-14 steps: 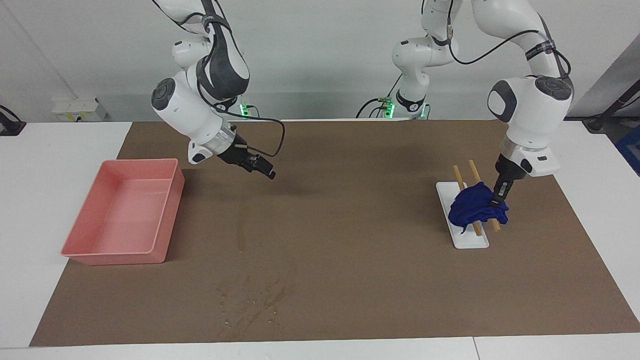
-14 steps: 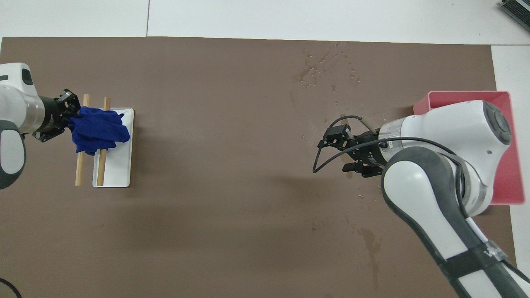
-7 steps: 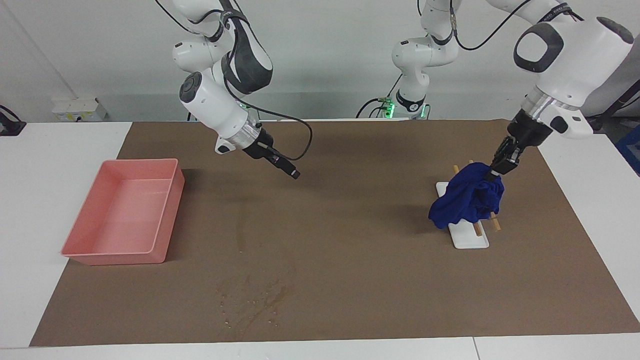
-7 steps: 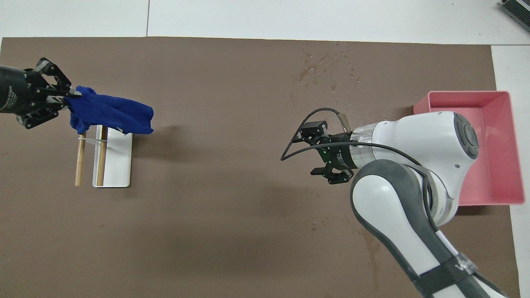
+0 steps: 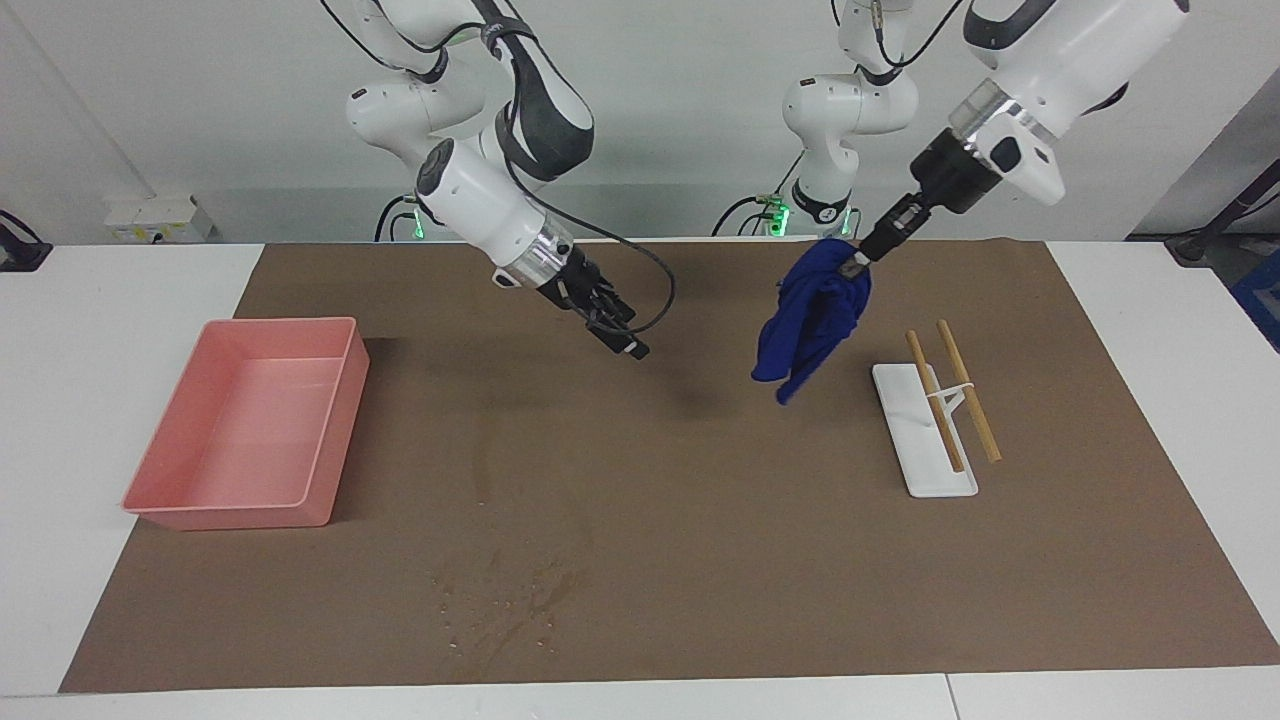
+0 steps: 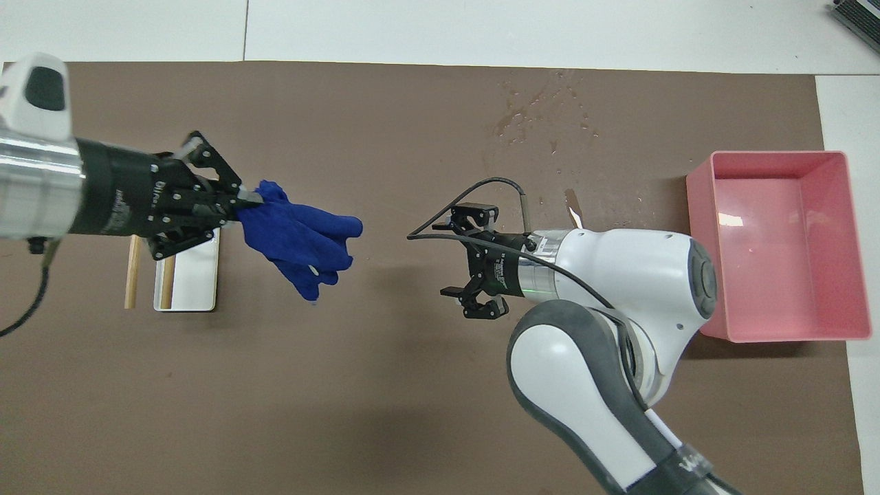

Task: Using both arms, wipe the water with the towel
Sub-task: 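Lift the towel off the tray with the left gripper toward the right gripper, then grasp the towel with the right gripper from the left gripper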

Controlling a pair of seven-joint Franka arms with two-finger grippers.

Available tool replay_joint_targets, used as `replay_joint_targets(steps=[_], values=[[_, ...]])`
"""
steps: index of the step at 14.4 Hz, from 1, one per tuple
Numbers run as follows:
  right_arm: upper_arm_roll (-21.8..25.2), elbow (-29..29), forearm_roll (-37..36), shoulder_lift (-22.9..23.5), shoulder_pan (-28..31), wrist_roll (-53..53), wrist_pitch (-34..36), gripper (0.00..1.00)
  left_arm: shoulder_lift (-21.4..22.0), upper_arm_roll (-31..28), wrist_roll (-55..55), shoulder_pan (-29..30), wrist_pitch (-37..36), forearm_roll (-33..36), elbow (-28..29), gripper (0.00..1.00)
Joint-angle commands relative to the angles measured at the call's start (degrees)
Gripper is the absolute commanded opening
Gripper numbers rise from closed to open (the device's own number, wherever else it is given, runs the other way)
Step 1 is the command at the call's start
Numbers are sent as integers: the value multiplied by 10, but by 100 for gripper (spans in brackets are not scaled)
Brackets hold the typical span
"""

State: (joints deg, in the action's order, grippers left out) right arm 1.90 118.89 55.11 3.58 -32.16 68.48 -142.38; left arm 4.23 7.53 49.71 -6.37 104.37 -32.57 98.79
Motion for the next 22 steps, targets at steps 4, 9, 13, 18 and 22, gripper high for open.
replay_joint_targets(steps=[4,9,13,18,22], values=[[0,9,47,-7,-26,34,3,100,76,-8,-2,-115,195,-40,170,0],[1,-8,50,-9,-26,41,83,100,76,-8,-2,-145,231,-71,199,0],[4,-15,48,-12,-13,29,115,100,76,-8,-1,-159,226,-88,212,0],[5,-28,47,-12,28,17,130,100,89,-8,-2,-175,227,-89,229,0],[1,-30,54,-8,18,25,87,100,85,-9,-8,-182,257,-92,228,0]])
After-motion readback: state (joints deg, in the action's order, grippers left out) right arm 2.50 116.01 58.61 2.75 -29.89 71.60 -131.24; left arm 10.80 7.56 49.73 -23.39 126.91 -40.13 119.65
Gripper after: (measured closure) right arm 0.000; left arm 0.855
